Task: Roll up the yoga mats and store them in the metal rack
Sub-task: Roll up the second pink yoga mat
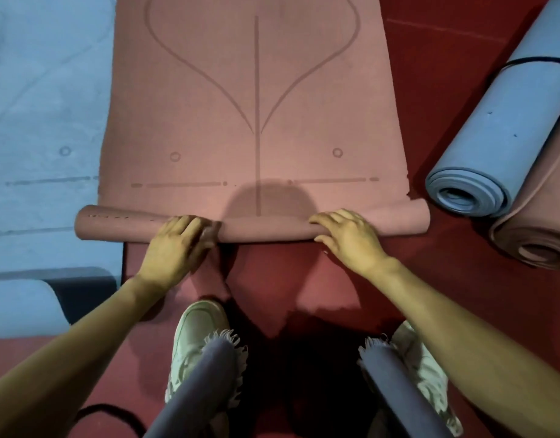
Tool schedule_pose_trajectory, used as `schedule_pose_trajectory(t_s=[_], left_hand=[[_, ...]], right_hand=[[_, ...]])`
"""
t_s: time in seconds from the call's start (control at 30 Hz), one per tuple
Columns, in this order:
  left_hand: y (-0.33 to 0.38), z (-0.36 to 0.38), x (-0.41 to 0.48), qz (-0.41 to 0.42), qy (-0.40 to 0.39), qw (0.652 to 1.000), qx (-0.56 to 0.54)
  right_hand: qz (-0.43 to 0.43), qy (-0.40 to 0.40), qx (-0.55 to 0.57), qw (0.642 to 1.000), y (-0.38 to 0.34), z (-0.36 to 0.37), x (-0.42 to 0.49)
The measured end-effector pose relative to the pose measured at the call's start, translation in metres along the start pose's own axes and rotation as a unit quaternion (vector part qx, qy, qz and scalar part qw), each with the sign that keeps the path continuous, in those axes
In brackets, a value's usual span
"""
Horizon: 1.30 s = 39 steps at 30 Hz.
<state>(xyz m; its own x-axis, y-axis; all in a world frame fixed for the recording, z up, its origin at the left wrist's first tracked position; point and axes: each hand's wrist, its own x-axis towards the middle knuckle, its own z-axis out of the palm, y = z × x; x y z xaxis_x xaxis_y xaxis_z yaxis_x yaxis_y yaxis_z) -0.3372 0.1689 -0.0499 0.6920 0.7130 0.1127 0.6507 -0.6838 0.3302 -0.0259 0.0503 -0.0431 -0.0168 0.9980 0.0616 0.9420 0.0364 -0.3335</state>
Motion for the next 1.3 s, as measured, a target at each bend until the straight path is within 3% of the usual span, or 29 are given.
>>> schedule_pose_trajectory(t_s=[0.17, 0.3, 0.37, 0.47, 0.6, 0.73, 0.83, 0.93, 1.07, 1.2, 1.3], left_hand=[[-0.006, -0.008, -0.005, -0.060, -0.052, 0.993, -0.089], [-0.024, -0.017, 0.022, -0.139, -0.110, 0.963, -0.205], [-0.033, -0.017, 0.032, -0.114, -0.095, 0.967, -0.208], [-0.039, -0.006, 0.034, -0.073, -0.040, 0.989, -0.124], [-0.029, -0.007, 0.034, -0.112, -0.043, 0.990, -0.069], [-0.024, -0.003, 0.036, -0.162, -0.028, 0.986, -0.039], [-0.023, 0.002, 0.035, -0.164, 0.006, 0.984, -0.062], [-0.020, 0.009, 0.024, -0.066, 0.063, 0.993, -0.069], [-0.020, 0.006, 0.020, 0.035, 0.097, 0.994, -0.041], [-0.028, 0.009, 0.016, 0.010, 0.053, 0.998, 0.022], [-0.031, 0.011, 0.021, -0.019, 0.047, 0.999, 0.008]], right_hand=[[0.103, -0.090, 0.095, 0.986, 0.002, -0.006, 0.000], [0.158, -0.181, 0.239, 0.941, 0.017, -0.015, 0.033], [0.150, -0.159, 0.236, 0.947, 0.019, -0.010, 0.039], [0.160, -0.072, 0.077, 0.982, 0.014, 0.004, 0.028], [0.113, 0.083, -0.066, 0.988, -0.006, 0.023, 0.010], [0.086, 0.166, -0.044, 0.981, -0.014, 0.035, 0.004], [0.051, 0.150, -0.046, 0.986, -0.006, 0.037, 0.004], [-0.003, 0.098, -0.062, 0.993, 0.005, 0.036, 0.002], [0.050, 0.060, -0.004, 0.997, 0.003, 0.026, 0.009], [0.074, 0.007, 0.033, 0.997, 0.006, 0.012, 0.022], [0.095, 0.019, 0.012, 0.995, 0.003, 0.012, 0.027]])
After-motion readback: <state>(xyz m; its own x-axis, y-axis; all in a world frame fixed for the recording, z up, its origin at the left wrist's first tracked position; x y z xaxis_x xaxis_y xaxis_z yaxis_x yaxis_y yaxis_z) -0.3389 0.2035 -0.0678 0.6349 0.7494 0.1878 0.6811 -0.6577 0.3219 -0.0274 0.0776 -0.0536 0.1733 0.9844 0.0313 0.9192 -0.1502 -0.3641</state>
